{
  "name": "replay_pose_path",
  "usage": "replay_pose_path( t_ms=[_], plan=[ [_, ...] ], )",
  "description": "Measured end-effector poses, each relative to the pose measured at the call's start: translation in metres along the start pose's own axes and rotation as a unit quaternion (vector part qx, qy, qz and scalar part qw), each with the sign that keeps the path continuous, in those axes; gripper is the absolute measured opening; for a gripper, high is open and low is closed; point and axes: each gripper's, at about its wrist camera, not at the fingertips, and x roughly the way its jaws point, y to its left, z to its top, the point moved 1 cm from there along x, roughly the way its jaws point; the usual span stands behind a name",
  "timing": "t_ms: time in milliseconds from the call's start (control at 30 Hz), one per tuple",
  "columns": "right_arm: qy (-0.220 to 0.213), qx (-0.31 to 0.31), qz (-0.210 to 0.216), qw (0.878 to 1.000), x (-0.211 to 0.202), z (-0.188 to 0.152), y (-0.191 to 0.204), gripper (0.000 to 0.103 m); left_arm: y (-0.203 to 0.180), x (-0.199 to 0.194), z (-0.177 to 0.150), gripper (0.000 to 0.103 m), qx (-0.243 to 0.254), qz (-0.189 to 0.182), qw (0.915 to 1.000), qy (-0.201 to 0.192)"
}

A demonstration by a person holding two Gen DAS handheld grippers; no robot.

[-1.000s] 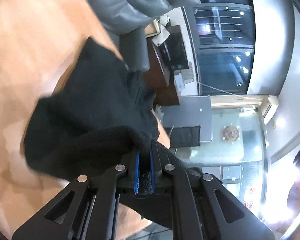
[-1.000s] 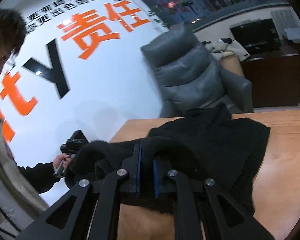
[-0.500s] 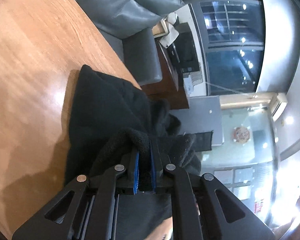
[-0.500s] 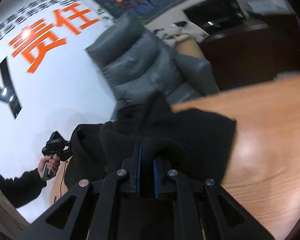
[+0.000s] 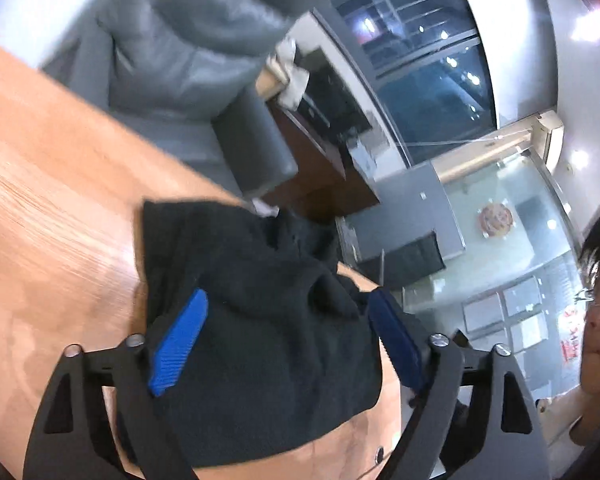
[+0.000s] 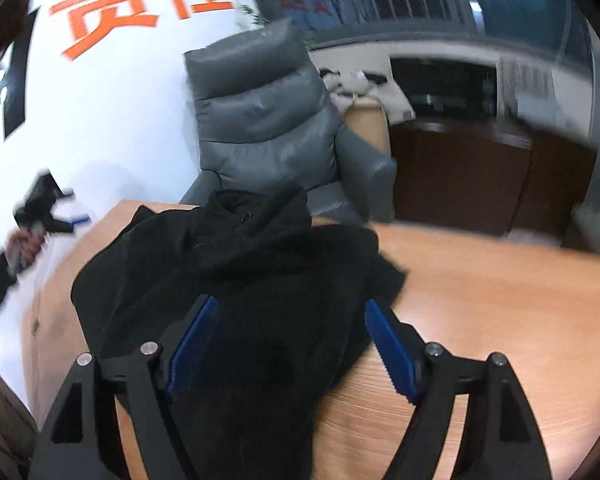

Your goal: Fold clothes

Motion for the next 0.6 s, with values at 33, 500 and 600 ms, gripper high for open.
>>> replay_pose_path(
  t_ms=[33, 500, 600],
  plan=[
    [-0.002, -0.024, -0.009, 1.000, -0.017, 0.007, 0.005, 0.081, -0.011, -0.009, 0.006, 0.087, 0.016, 0.009, 0.9998, -0.006],
    [-0.004, 0.020, -0.005, 1.000, 0.015, 0.039, -0.041, 0.086, 0.024, 0.088, 0.057, 0.102, 0.114, 0.135, 0.9764, 0.125],
    [0.017, 0.068, 0.001, 0.998, 0.060, 0.022, -0.062, 0.086, 0.062, 0.126, 0.060, 0.102, 0.107, 0.135, 0.9742, 0.146]
  ],
)
